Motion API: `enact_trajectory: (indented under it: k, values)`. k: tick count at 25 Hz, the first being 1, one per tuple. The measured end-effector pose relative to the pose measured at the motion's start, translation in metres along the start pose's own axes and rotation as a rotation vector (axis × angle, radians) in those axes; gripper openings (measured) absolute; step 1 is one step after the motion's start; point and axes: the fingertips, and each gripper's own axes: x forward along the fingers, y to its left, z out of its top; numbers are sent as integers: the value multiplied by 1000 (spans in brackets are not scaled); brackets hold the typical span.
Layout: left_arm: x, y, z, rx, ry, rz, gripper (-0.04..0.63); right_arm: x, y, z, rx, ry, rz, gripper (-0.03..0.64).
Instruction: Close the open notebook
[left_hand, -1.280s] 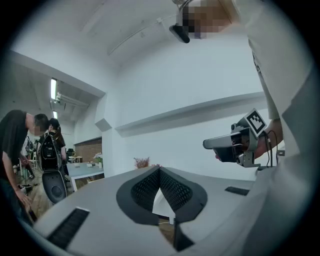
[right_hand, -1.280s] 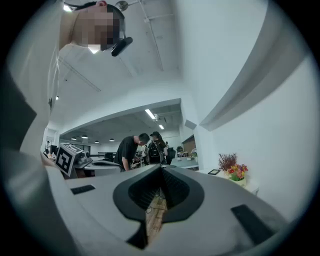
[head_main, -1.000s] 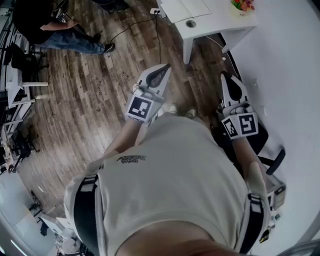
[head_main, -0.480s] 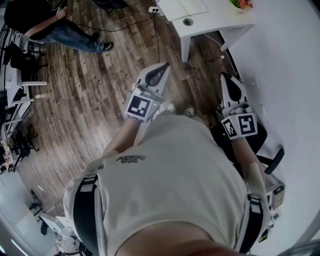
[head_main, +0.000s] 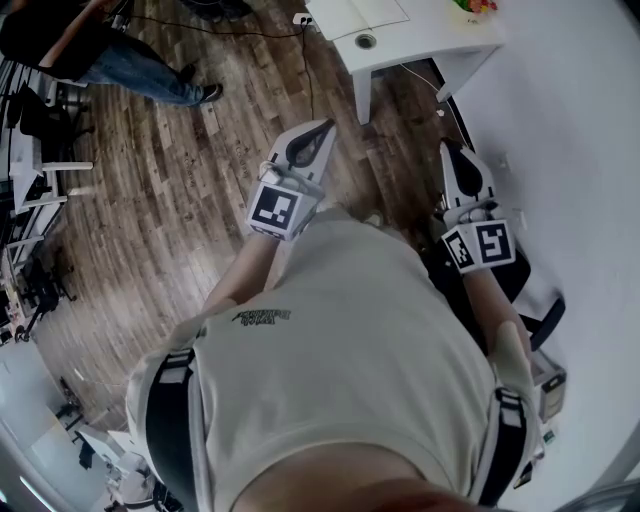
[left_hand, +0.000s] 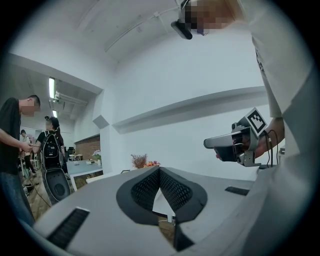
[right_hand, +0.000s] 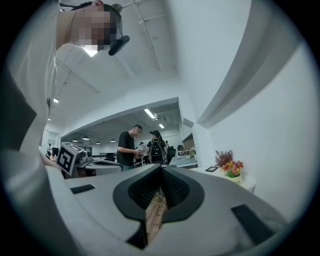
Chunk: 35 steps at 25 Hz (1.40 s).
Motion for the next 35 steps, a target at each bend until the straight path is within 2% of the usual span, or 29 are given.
enact_trajectory:
  k: [4, 8, 11, 17, 35]
  values:
    - [6, -3, -4, 25, -19, 7, 13, -1, -6, 3, -9, -14, 10, 0]
    - [17, 1, 1, 21, -29, 27, 13, 6, -10, 11, -61, -26, 44, 0]
    - [26, 10, 0, 21, -44, 41, 12, 19, -14, 16, -102, -38, 59, 0]
    - [54, 38, -2, 47, -45, 48, 13, 57, -31, 23, -115, -58, 73, 0]
    - [142, 146, -25, -32, 6, 28, 12, 193, -79, 6, -45, 33, 53, 0]
